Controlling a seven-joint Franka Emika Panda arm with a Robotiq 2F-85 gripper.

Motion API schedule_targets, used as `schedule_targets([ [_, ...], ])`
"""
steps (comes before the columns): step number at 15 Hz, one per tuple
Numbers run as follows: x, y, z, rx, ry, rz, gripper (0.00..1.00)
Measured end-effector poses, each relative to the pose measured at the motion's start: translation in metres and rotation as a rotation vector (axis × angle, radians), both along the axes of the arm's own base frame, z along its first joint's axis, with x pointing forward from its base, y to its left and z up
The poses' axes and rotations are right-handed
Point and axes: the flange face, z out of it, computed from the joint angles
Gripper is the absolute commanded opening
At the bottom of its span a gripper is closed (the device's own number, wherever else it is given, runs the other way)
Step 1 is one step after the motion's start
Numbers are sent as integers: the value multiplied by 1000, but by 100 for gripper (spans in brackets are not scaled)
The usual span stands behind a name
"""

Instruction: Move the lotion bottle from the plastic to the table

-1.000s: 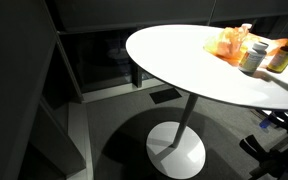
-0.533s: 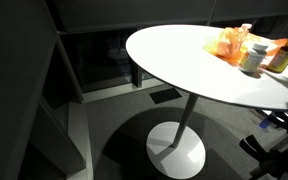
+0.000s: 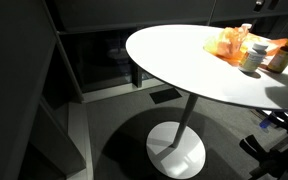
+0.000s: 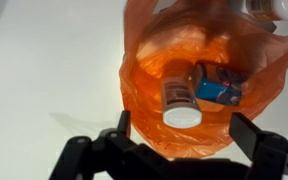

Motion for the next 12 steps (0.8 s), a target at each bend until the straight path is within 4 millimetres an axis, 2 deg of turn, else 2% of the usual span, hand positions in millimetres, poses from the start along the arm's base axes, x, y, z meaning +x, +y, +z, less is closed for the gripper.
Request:
schedule_targets([
  [6,10,-6,-33,5,-2,42,100],
  [11,18,-1,-46,33,-17,82,100],
  [12,19,1,-49,38,-17,87,94],
])
